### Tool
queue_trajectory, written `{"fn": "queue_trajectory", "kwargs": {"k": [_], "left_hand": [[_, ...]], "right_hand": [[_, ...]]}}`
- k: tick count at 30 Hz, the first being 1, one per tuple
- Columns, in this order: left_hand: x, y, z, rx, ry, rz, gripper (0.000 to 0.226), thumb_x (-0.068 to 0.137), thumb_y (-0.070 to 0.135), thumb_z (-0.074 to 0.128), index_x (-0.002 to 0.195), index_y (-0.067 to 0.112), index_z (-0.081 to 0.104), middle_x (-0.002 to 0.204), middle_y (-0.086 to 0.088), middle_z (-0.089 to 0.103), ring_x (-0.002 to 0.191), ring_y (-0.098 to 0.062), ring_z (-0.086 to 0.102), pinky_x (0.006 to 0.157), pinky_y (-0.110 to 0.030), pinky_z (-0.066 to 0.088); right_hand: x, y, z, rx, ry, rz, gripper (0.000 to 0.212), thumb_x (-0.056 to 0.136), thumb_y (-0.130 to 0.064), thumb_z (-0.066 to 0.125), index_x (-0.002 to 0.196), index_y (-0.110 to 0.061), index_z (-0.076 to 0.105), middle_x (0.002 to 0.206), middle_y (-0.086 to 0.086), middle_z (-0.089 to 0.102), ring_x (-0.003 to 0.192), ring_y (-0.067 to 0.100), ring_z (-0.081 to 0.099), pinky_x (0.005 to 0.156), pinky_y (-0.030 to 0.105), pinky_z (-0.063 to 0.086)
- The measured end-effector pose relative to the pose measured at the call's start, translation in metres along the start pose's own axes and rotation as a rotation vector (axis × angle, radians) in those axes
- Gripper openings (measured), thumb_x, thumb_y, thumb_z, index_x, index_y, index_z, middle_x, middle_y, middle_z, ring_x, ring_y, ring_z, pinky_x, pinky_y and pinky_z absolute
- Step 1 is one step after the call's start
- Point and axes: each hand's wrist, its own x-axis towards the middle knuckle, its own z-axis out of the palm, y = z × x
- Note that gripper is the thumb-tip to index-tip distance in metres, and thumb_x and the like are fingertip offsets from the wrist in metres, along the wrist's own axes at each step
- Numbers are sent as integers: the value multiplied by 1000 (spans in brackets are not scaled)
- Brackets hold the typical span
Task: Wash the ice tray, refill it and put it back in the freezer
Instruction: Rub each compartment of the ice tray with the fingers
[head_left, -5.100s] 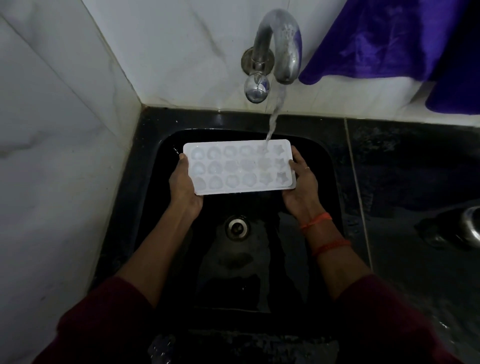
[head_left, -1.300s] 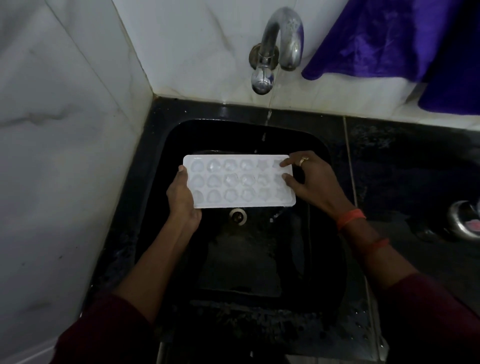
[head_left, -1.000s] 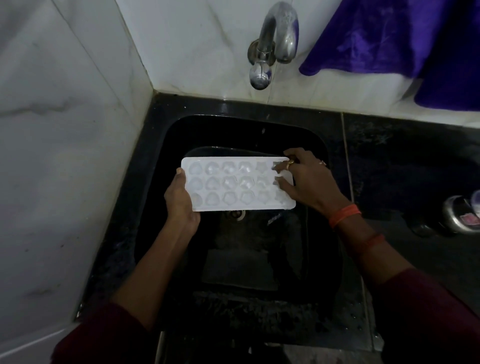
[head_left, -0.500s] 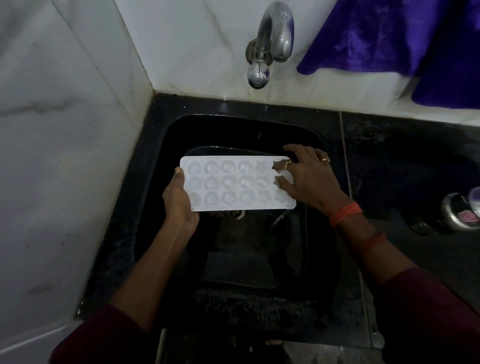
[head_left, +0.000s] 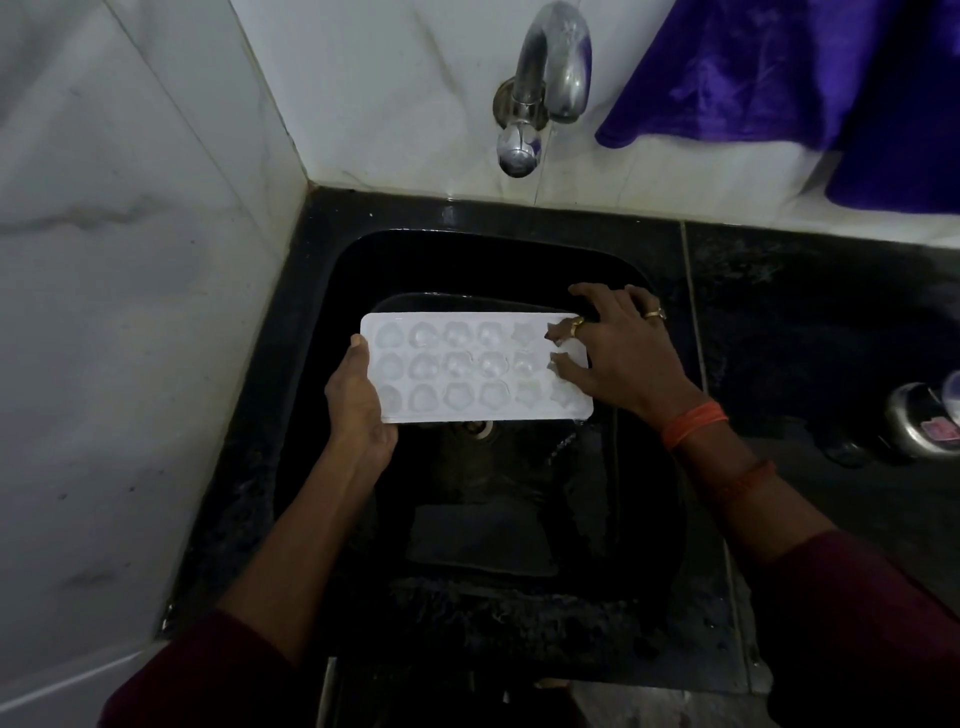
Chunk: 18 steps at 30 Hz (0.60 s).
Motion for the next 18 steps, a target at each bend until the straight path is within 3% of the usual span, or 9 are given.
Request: {"fn": "queue_trajectory", "kwargs": {"k": [3,7,15,18], "left_hand": [[0,2,-2,-10,0,2,46,106,47,48,126,11,69,111,-10,78,97,-31,77,64,-40,63],[-1,4,-2,2,3,3,45,106,47,49,125,11,69,110,-9,78,96,-30,77,66,-42,65],[-2,6,0,12,10,14,43,106,46,51,124,12,70,108,-9,79,93,-29,77,64,-41,64],[-2,4,1,7,6,14,43,106,46,51,123,12,70,107,-8,79,93,-29,77,63,-40,63]], "right_hand": [[2,-1,0,-27,40,29,56,81,-64,39,109,-31,75,142,5,49,125,26,52,116,47,15],[2,-1,3,-104,40,36,60,83,-65,34,109,-31,75,139,5,53,123,28,53,116,49,19],[-1,-3,1,-3,167,52,39,75,-58,60,101,-32,73,128,4,59,115,27,58,115,47,20],[-2,-2,1,-5,169,50,37,75,-57,61,98,-32,74,126,5,60,115,28,57,115,48,20]]}}
